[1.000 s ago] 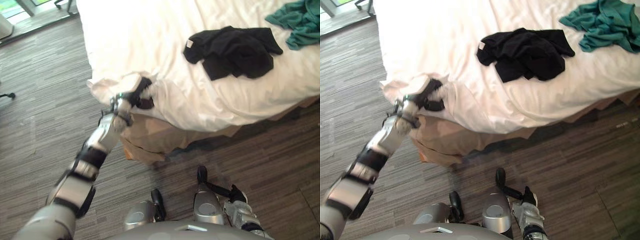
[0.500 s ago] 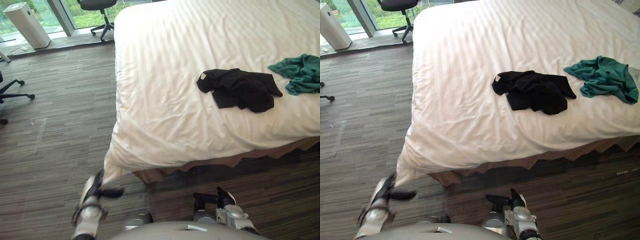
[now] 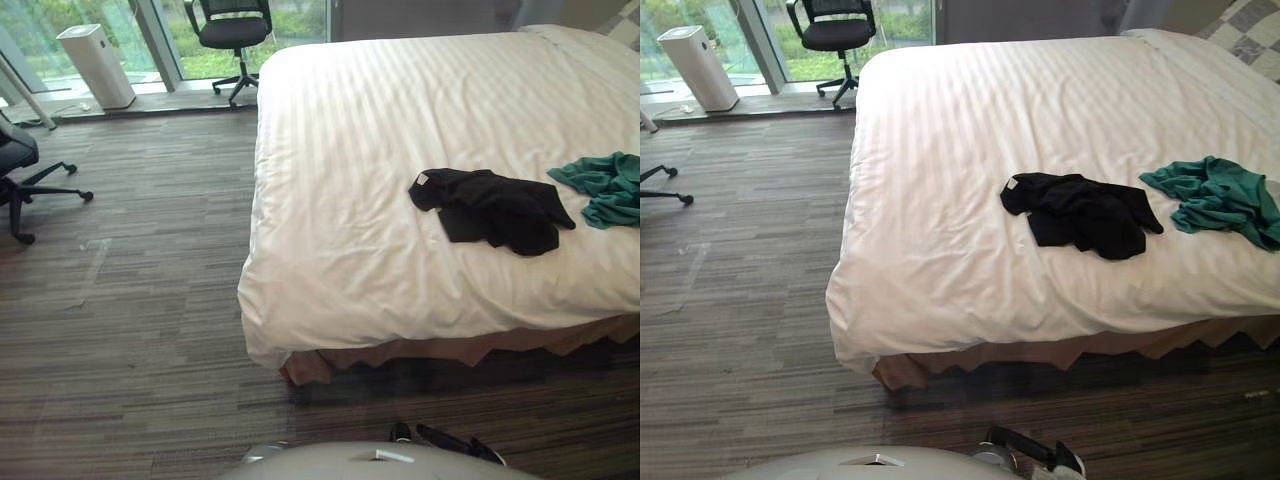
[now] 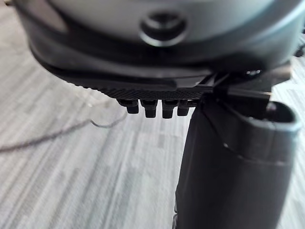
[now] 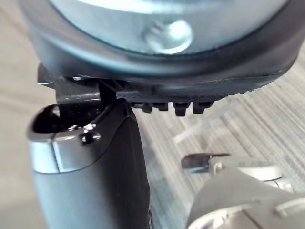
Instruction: Tidy up the quilt and then pick up the clothes from the bed and put them into the laundry hamper
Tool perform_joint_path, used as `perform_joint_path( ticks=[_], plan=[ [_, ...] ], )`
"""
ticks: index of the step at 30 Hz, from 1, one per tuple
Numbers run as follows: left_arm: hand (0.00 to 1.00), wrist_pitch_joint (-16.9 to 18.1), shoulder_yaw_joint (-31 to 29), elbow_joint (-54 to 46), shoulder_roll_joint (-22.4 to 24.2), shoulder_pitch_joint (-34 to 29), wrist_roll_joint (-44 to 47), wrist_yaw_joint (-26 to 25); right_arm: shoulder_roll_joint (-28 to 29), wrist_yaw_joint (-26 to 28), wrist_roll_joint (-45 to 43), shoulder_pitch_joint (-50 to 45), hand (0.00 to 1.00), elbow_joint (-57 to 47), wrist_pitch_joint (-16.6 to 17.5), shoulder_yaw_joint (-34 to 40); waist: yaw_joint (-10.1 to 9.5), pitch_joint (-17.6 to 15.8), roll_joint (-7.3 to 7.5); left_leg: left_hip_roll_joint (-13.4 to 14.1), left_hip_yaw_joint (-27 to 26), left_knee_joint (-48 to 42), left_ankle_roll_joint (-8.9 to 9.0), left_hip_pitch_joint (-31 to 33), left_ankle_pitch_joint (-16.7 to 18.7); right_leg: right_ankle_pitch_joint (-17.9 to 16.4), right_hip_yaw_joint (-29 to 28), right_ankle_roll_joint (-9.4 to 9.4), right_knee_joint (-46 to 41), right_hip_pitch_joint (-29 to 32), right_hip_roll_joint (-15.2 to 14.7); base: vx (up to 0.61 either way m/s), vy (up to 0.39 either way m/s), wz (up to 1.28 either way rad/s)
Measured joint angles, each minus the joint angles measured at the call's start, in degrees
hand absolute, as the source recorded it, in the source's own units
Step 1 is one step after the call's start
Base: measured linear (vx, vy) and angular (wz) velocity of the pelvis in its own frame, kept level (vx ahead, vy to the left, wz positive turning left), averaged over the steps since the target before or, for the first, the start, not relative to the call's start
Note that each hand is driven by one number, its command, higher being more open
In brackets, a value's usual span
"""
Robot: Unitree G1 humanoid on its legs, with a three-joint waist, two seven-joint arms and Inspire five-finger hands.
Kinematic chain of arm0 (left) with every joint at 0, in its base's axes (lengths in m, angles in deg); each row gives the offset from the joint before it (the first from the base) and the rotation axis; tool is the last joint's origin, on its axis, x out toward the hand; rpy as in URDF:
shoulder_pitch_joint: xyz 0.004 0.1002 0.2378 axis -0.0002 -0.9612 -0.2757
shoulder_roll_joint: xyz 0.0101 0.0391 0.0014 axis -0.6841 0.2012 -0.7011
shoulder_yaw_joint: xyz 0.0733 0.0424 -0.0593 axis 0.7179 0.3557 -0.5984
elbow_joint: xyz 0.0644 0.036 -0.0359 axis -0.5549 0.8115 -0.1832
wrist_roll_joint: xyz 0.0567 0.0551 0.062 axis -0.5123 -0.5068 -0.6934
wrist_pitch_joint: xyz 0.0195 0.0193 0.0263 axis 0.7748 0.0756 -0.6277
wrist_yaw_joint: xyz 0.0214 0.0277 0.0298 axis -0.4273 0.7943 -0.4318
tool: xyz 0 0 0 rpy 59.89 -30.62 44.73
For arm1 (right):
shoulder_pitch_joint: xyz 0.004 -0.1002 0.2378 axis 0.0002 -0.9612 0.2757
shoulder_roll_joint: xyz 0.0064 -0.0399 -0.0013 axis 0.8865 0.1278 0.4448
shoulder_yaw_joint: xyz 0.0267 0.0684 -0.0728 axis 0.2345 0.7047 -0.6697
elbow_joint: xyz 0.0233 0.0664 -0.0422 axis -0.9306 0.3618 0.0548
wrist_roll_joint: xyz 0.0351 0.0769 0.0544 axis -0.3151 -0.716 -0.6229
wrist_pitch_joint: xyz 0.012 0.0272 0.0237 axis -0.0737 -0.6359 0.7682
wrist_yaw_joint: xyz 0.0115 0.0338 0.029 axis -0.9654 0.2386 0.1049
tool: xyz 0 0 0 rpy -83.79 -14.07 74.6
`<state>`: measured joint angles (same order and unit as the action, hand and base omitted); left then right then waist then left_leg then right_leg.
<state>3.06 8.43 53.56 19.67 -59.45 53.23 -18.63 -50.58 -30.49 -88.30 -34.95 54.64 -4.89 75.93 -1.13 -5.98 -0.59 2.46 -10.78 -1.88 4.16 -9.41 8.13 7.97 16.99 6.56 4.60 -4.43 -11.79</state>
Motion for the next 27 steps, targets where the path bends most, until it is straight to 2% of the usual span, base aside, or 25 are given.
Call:
perform_joint_path(
  ticks=[3,5,6,7,9,10,11,13,14,15,17,18,20,22,25,27],
  plan=[
    [1.00,1.28,7.04,-3.71,2.24,1.41,3.26,-0.84,-0.73,-2.08,-3.20,-0.50,0.00,-3.38,-1.05,4.44,1.41,0.24,0.42,0.13,-0.11,1.20,0.61,-0.18,-0.55,-0.44,-0.09,-0.29,0.00,0.43,0.02,-0.05,-0.020,-0.05],
    [1.00,2.63,12.85,-7.01,2.44,1.84,4.40,-1.56,-3.50,-3.67,-4.71,0.33,0.00,-5.94,-1.14,6.85,2.02,0.20,0.45,0.25,-0.45,1.25,0.68,-0.17,-0.57,-0.46,-0.59,-0.28,0.00,0.71,0.23,-0.03,-0.022,-0.09],
    [1.00,3.13,15.08,-8.54,2.39,1.70,4.62,-2.08,-5.59,-4.33,-4.70,2.26,0.00,-6.32,-1.63,8.97,2.63,-0.04,0.98,0.26,-0.47,1.17,0.68,-0.09,-0.55,-0.33,-0.72,-0.18,-0.02,0.80,0.58,-0.02,-0.029,-0.11],
    [1.00,3.56,18.33,-10.66,1.92,1.32,5.12,-2.66,-10.39,-4.76,-4.83,6.83,0.00,-6.37,-4.31,12.81,3.44,-0.03,0.84,0.23,-0.53,0.91,0.38,-0.03,-0.59,0.03,-1.28,0.29,-0.04,0.87,0.57,-0.03,-0.017,-0.16],
    [1.00,4.44,21.38,-13.04,1.98,1.31,6.65,-3.27,-18.53,-6.80,-4.35,10.19,0.00,-11.46,-4.39,6.66,3.46,0.25,-0.04,0.13,-1.40,0.93,0.82,0.17,0.00,-0.25,-2.42,-0.03,-0.01,1.93,0.65,-0.03,0.000,-0.25],
    [1.00,5.05,21.57,-13.31,2.65,1.20,6.97,-3.76,-20.92,-7.27,-2.52,10.19,0.00,-22.26,-4.22,2.30,4.31,0.61,-0.54,0.25,-1.85,0.63,0.87,0.99,0.34,-0.39,-3.17,0.16,0.00,3.10,0.90,0.00,-0.020,-0.29],
    [1.00,4.76,21.46,-12.72,3.31,1.54,6.92,-4.14,-19.40,-7.77,0.71,9.04,0.00,-38.50,-4.14,2.80,4.96,0.84,-0.98,0.75,-2.19,0.02,0.78,1.96,0.46,-0.22,-3.29,0.50,-0.01,4.03,1.05,0.03,-0.031,-0.22],
    [1.00,4.45,21.49,-12.40,3.87,1.41,6.35,-4.34,-13.64,-8.88,6.40,8.78,0.00,-55.81,-1.51,3.83,5.47,0.81,-0.79,1.94,-2.26,0.02,0.98,1.85,0.27,-0.08,-3.14,0.04,-0.02,3.91,2.16,0.08,-0.067,-0.03],
    [1.00,4.30,21.56,-11.88,3.96,1.36,5.92,-4.46,-9.56,-10.19,9.53,10.94,0.00,-61.88,0.22,2.55,5.44,0.40,0.06,2.73,-2.11,0.13,1.30,0.91,0.19,-0.36,-2.84,-0.46,-0.03,2.97,2.93,0.07,-0.062,0.03],
    [1.00,4.29,21.60,-11.71,3.96,1.37,5.86,-4.46,-9.06,-10.53,9.78,11.57,0.00,-62.43,0.33,1.89,5.42,0.38,0.13,2.86,-2.11,0.10,1.36,0.82,0.22,-0.37,-2.81,-0.48,-0.03,2.85,3.04,0.05,-0.048,0.04],
    [1.00,4.19,21.60,-11.63,2.59,2.01,5.69,-4.06,-8.74,-12.05,11.73,16.53,0.00,-62.38,0.18,-3.89,4.84,-0.45,2.15,2.99,-1.83,0.05,1.45,0.94,0.26,-0.40,-2.53,-0.53,-0.02,2.79,3.15,0.01,-0.021,0.05],
    [1.00,4.21,21.59,-11.55,2.45,2.08,5.70,-4.06,-8.99,-12.13,11.72,17.61,0.00,-62.37,0.11,-5.42,4.47,-0.55,2.31,2.88,-1.78,0.06,1.45,0.98,0.26,-0.40,-2.51,-0.53,-0.02,2.79,3.05,-0.01,0.013,0.06],
    [1.00,4.23,21.62,-9.64,2.26,1.99,5.68,-4.02,-10.66,-11.96,11.70,23.84,0.00,-62.35,0.12,-14.59,3.79,-0.79,2.04,2.02,-1.34,0.06,1.32,0.96,0.32,-0.34,-2.31,-0.44,-0.02,2.48,2.53,-0.01,0.027,0.09],
    [1.00,4.17,21.61,-8.73,2.18,1.84,5.62,-4.03,-12.28,-11.41,11.67,26.93,0.00,-62.21,0.15,-19.38,2.99,-0.87,1.95,1.81,-1.24,0.05,1.26,0.97,0.34,-0.29,-2.13,-0.36,-0.02,2.42,2.29,-0.01,0.027,0.09],
    [1.00,3.51,21.50,-7.73,2.14,1.33,4.24,-4.08,-14.43,-9.89,11.66,39.63,0.00,-59.28,0.59,-31.90,0.47,-1.16,2.17,1.76,-0.17,-0.01,1.07,1.29,0.22,-0.28,-1.37,-0.35,-0.02,2.13,2.12,-0.02,0.001,0.16],
    [1.00,3.87,21.65,-8.38,2.11,1.61,3.59,-4.28,-14.77,-8.63,11.57,47.24,0.00,-56.03,1.59,-37.72,-1.19,-1.51,2.44,1.77,0.80,-0.33,0.93,1.81,0.12,-0.27,-0.56,-0.35,-0.02,1.94,2.01,-0.04,-0.020,0.29]
  ],
)
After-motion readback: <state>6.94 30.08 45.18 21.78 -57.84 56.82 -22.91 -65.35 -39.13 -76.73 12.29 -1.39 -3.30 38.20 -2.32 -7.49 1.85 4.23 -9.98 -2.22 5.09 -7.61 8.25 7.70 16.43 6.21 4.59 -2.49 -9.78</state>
